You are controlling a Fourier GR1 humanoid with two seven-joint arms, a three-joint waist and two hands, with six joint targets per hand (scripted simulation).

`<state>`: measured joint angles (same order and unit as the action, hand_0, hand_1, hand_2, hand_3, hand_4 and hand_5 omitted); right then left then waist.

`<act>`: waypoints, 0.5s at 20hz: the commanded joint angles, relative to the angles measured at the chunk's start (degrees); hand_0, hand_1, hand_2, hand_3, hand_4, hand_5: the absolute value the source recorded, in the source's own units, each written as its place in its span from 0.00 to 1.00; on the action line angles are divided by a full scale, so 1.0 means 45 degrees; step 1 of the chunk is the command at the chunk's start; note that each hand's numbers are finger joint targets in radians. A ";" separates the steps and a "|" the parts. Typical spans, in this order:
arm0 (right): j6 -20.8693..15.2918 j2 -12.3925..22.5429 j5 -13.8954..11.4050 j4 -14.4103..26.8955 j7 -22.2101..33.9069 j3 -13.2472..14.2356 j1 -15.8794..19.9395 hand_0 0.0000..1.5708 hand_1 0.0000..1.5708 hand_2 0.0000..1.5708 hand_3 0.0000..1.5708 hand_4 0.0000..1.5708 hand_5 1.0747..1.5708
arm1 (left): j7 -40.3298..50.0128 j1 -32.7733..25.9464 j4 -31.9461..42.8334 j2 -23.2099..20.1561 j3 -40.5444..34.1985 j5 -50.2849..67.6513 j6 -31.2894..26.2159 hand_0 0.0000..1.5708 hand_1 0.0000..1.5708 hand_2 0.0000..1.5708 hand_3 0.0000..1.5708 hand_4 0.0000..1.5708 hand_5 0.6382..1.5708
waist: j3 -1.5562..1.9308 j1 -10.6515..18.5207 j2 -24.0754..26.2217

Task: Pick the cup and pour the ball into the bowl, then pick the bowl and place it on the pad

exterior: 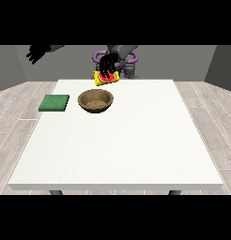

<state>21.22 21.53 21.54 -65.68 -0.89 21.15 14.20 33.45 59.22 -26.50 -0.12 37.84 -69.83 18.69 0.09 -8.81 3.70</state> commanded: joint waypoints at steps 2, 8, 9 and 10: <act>0.0170 0.0077 -0.0041 0.0509 -0.0051 -0.0081 0.0374 0.00 0.00 0.00 0.21 0.44 0.97 | 0.0335 0.0202 -0.0891 0.0025 0.1173 -0.0559 -0.2555 0.26 0.26 0.85 0.99 0.65 1.00 | -0.0011 -0.0191 0.0091; -0.0565 -0.0360 -0.0453 0.0534 -0.0165 -0.0315 0.0292 0.00 0.00 0.00 0.11 0.45 0.96 | 0.0411 -0.0851 -0.2492 0.0026 0.1968 -0.0959 -0.4006 0.00 0.00 0.73 1.00 0.71 1.00 | -0.0020 0.0079 0.0326; -0.0241 -0.0148 -0.0381 0.0631 -0.0574 -0.0137 0.0147 0.00 0.00 0.00 0.03 0.45 0.95 | 0.0234 -0.0364 -0.2762 0.0026 0.1592 -0.1065 -0.4226 0.00 0.00 0.68 0.98 0.71 1.00 | -0.0019 0.0156 0.0218; -0.0286 0.0006 -0.0209 0.0615 0.0249 -0.0201 0.0433 0.00 0.00 0.00 0.09 0.46 0.95 | 0.0232 -0.0674 -0.3183 0.0026 0.1647 -0.0887 -0.4615 0.00 0.00 0.67 0.98 0.70 1.00 | -0.0020 0.0287 0.0546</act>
<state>20.37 21.15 20.29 -62.36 -1.96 20.52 15.94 35.44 57.41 -37.43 0.00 45.32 -73.25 1.99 0.03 -8.34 4.59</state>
